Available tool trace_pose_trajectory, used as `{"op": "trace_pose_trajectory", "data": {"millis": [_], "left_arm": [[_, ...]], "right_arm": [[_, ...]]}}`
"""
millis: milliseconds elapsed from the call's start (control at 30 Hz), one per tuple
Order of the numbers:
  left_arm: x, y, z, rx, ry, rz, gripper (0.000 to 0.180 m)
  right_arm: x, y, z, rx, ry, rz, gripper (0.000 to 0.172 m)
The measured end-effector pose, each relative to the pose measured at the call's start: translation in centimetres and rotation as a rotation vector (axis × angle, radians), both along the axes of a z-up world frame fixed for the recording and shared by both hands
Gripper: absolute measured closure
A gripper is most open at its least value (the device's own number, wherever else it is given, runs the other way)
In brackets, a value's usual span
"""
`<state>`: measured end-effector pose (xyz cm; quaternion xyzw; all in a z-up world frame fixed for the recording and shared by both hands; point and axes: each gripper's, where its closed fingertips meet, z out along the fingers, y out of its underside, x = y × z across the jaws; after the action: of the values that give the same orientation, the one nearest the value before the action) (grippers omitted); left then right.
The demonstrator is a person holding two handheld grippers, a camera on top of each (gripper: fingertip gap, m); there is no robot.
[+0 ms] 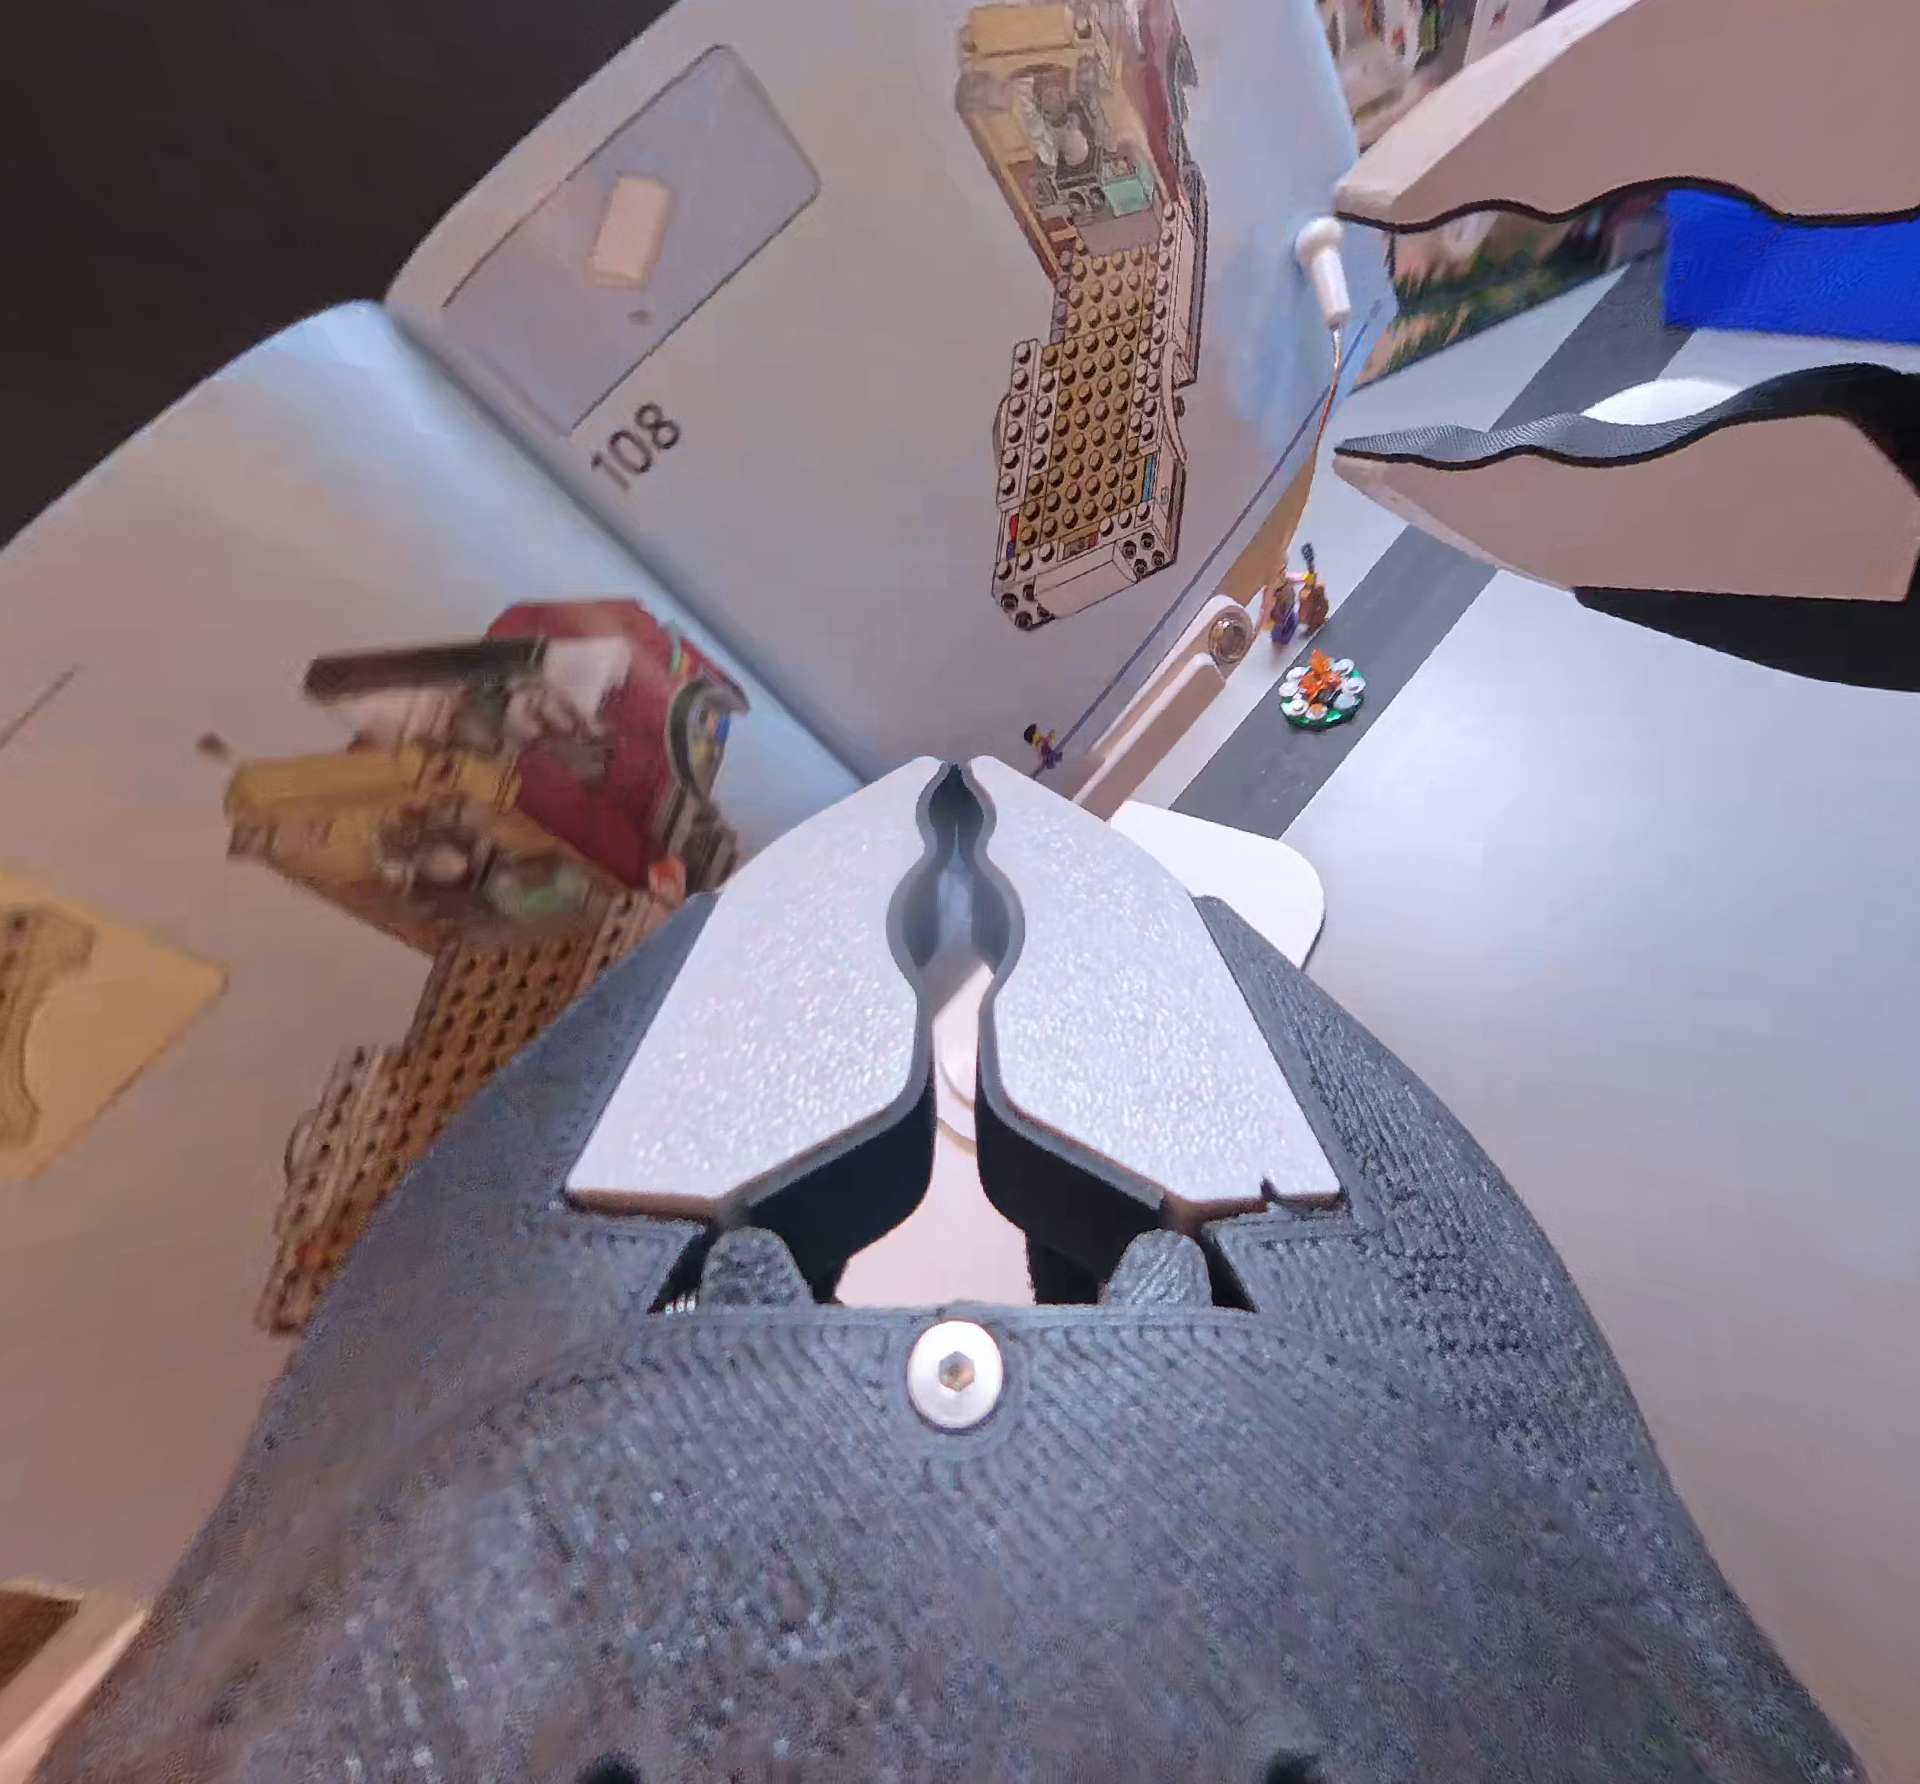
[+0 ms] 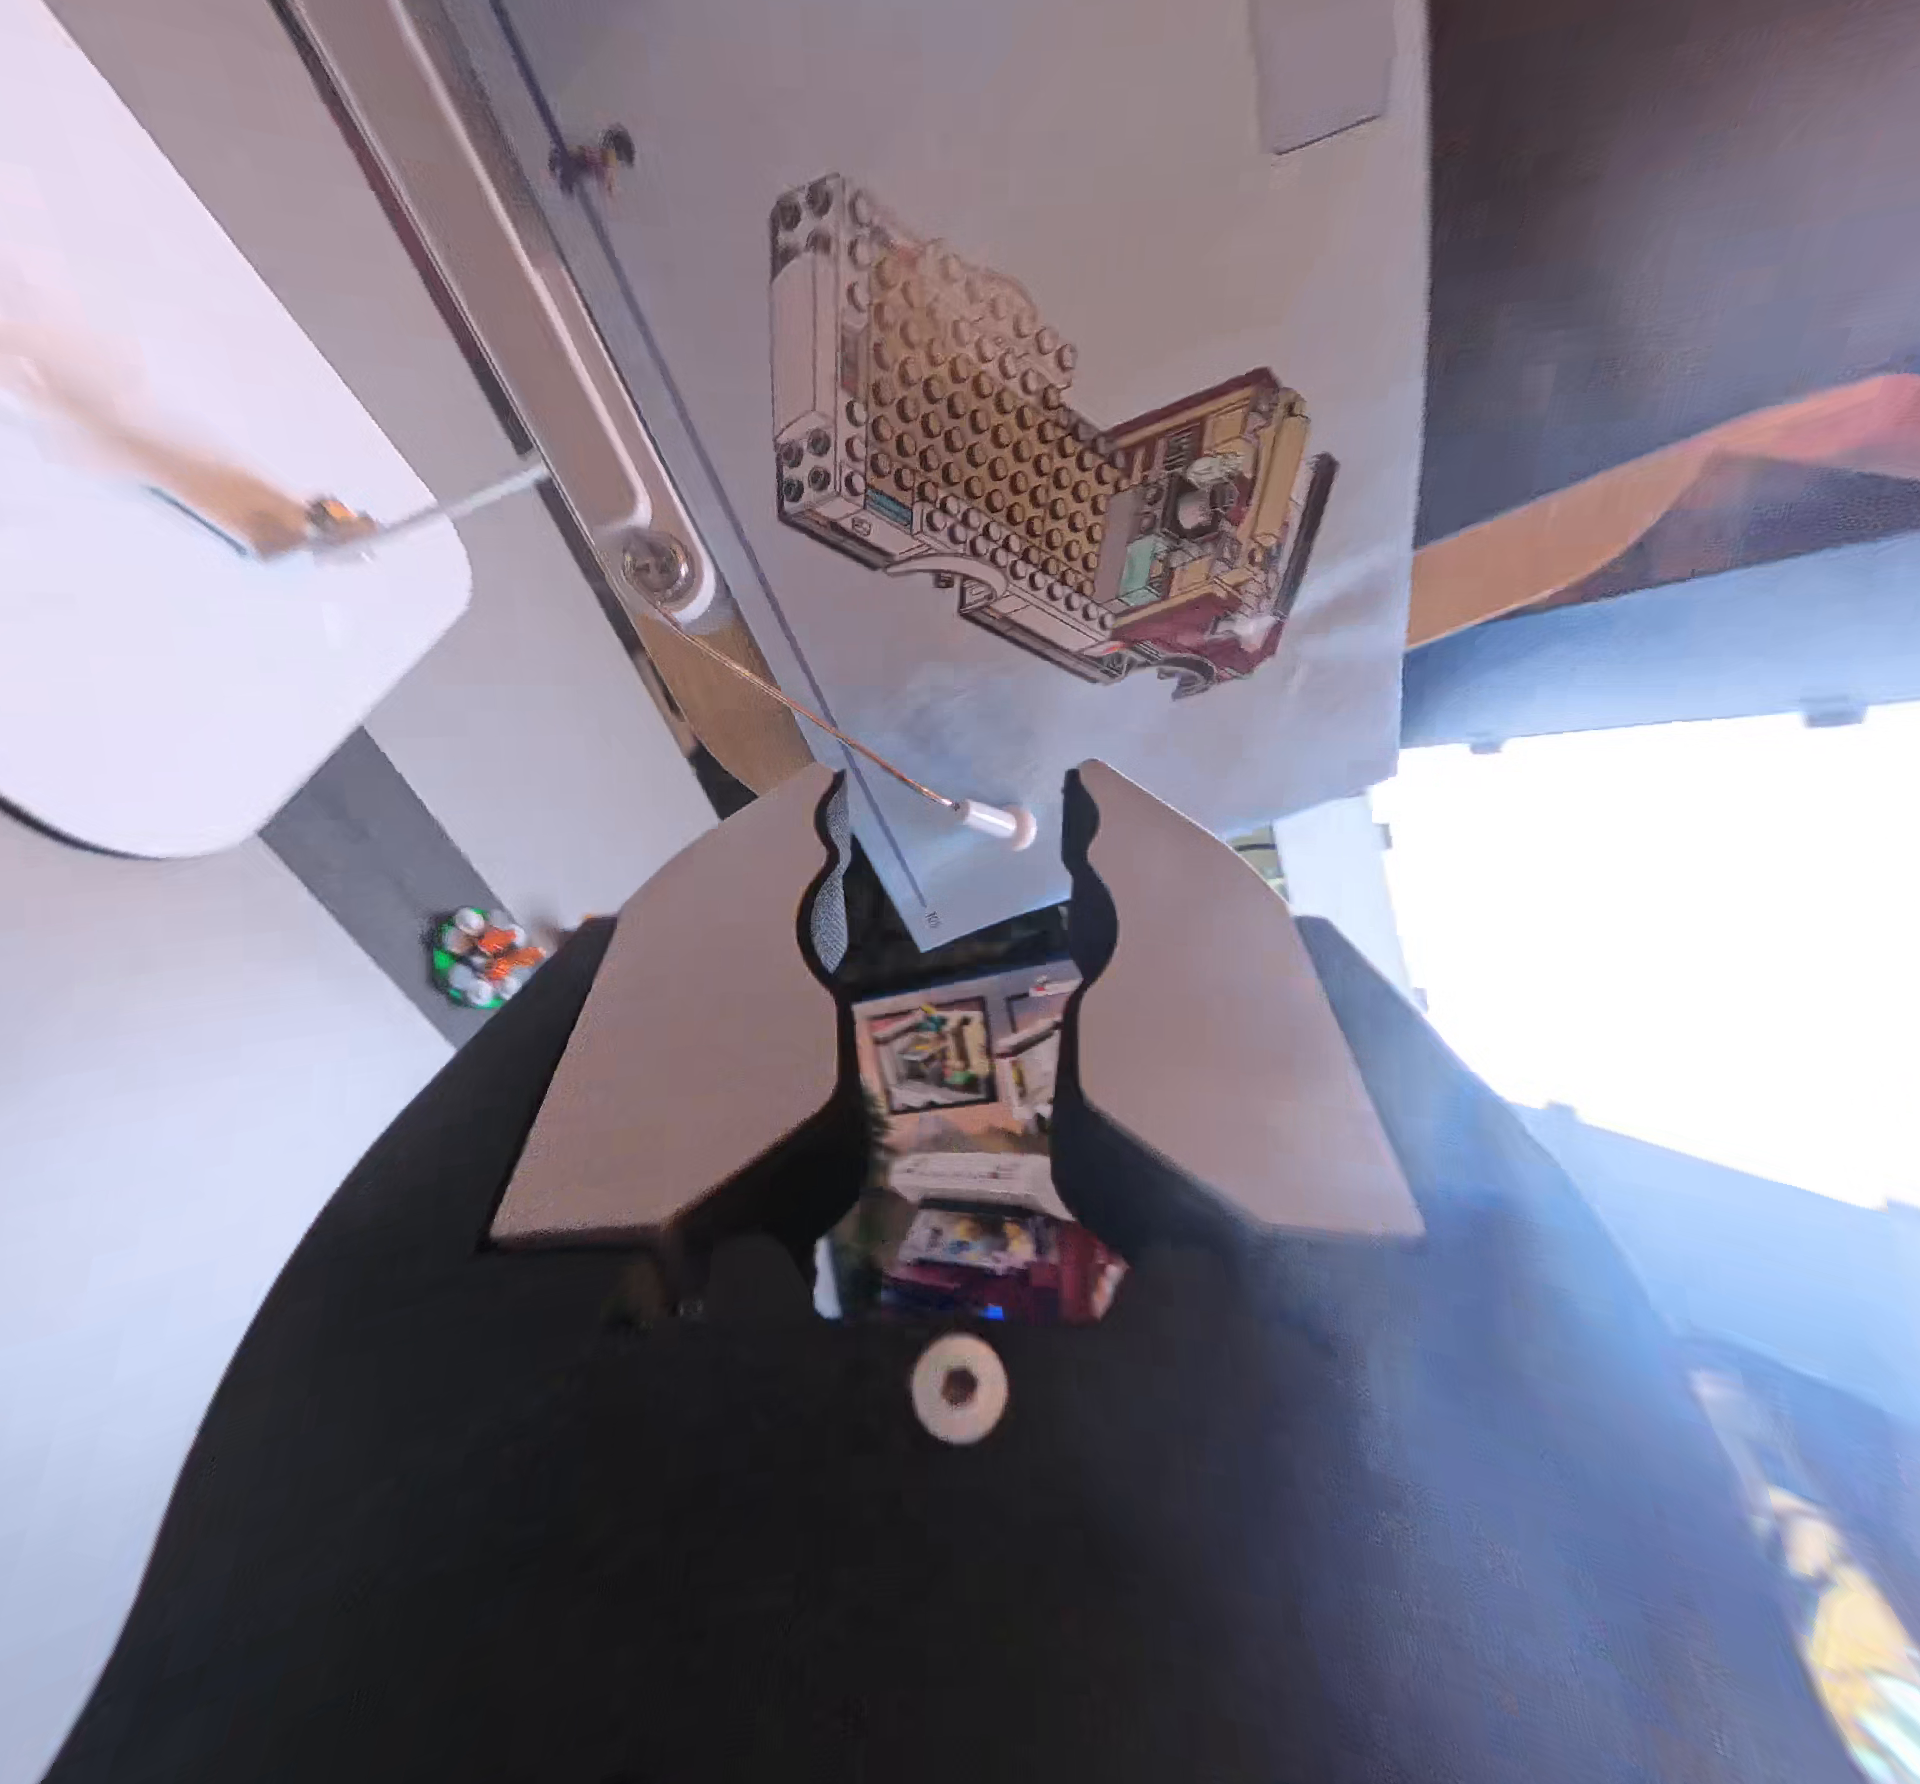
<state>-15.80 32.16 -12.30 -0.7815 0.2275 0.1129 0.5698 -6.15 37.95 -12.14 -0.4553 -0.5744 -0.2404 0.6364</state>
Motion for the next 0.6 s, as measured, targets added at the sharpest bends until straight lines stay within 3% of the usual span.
{"op": "trace_pose_trajectory", "data": {"millis": [33,133,267,367,500,600], "left_arm": [[-0.1,-0.9,0.1,0.027,-0.054,-0.012,0.180],[-0.1,-3.8,0.0,0.103,-0.235,-0.060,0.180],[-0.5,-7.7,-0.5,0.192,-0.346,-0.098,0.180],[0.2,-11.0,-1.5,0.180,-0.370,-0.163,0.180],[1.7,-15.6,-3.3,0.121,-0.434,-0.249,0.180],[2.7,-18.5,-4.7,0.083,-0.400,-0.300,0.180]], "right_arm": [[0.1,-1.0,0.1,-0.053,0.074,0.033,0.136],[-0.1,-4.0,-0.2,-0.298,0.326,0.149,0.140],[-1.6,-7.2,-0.1,-0.615,0.640,0.317,0.139],[-2.6,-8.3,0.5,-0.651,0.724,0.380,0.140],[-4.4,-7.5,-0.1,-0.645,0.709,0.357,0.142],[-5.7,-6.5,-0.4,-0.624,0.691,0.341,0.144]]}}
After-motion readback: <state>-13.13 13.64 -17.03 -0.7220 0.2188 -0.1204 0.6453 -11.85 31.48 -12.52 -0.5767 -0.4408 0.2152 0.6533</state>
